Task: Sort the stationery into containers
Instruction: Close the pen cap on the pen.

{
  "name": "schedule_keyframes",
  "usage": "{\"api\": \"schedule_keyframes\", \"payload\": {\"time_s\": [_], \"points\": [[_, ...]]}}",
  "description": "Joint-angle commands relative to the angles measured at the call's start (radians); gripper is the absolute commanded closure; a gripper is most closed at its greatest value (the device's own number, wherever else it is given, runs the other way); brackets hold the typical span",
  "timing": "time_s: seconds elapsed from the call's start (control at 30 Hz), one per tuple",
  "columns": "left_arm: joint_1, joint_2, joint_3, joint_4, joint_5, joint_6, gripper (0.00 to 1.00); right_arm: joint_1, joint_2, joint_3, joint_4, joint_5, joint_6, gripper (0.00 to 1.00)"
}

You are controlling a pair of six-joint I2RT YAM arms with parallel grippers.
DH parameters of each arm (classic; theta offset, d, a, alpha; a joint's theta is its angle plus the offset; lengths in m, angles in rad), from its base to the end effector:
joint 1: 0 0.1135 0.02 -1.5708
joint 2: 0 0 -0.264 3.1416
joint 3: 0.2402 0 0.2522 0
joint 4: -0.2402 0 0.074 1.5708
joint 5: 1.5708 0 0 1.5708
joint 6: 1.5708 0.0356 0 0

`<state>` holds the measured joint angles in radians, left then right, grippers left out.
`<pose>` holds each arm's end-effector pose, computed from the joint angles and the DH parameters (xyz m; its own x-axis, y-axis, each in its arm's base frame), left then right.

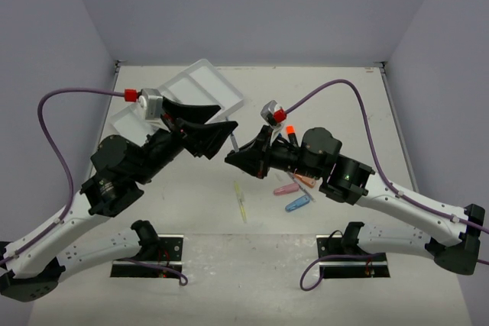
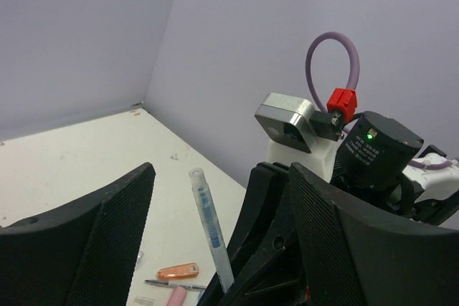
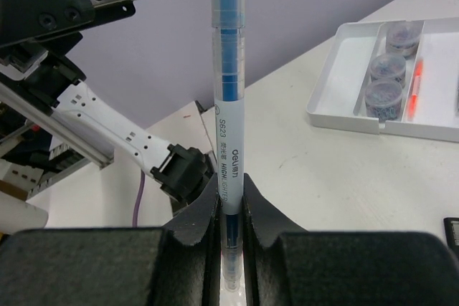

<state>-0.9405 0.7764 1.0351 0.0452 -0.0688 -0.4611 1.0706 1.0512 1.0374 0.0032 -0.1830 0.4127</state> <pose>0.0949 -0.1259 0.4519 -0.1834 -0.5017 -0.8454 0.7656 0.4665 -0.4430 0.1112 0.2169 0.3981 -0.3857 0.1166 -0.9152 -0.8683 0.2895 0.4028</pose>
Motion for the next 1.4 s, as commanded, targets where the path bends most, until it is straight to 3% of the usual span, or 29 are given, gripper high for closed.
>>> {"api": "schedule_keyframes", "payload": {"time_s": [0.0, 0.03, 0.2, 0.53, 0.83, 1.03, 1.23, 1.37], "points": [[0.0, 0.034, 0.056, -0.025, -0.043, 0.051, 0.29, 0.0, -0.033, -0.003, 0.0, -0.035, -0.04, 1.0], [0.002, 0.034, 0.055, -0.02, -0.044, 0.05, 0.3, -0.001, -0.036, -0.013, 0.001, -0.035, -0.038, 1.0], [0.001, 0.072, 0.074, -0.019, -0.052, 0.042, 0.67, 0.0, -0.044, -0.026, 0.004, -0.043, -0.052, 1.0], [0.001, 0.076, -0.025, 0.068, 0.053, -0.035, 1.0, -0.001, -0.056, -0.019, 0.004, -0.032, -0.043, 1.0], [0.0, 0.055, -0.126, 0.094, 0.107, -0.108, 1.0, -0.014, -0.027, 0.138, 0.0, 0.08, -0.043, 1.0], [-0.001, 0.046, -0.196, 0.105, 0.143, -0.141, 1.0, -0.136, 0.108, 0.401, -0.056, -0.043, -0.018, 1.0], [-0.047, 0.05, -0.235, 0.143, 0.149, -0.136, 1.0, -0.172, 0.276, 0.731, -0.195, -0.09, -0.044, 1.0], [-0.053, 0.06, -0.237, 0.159, 0.165, -0.126, 1.0, -0.172, 0.323, 0.762, -0.212, -0.099, -0.048, 1.0]]}}
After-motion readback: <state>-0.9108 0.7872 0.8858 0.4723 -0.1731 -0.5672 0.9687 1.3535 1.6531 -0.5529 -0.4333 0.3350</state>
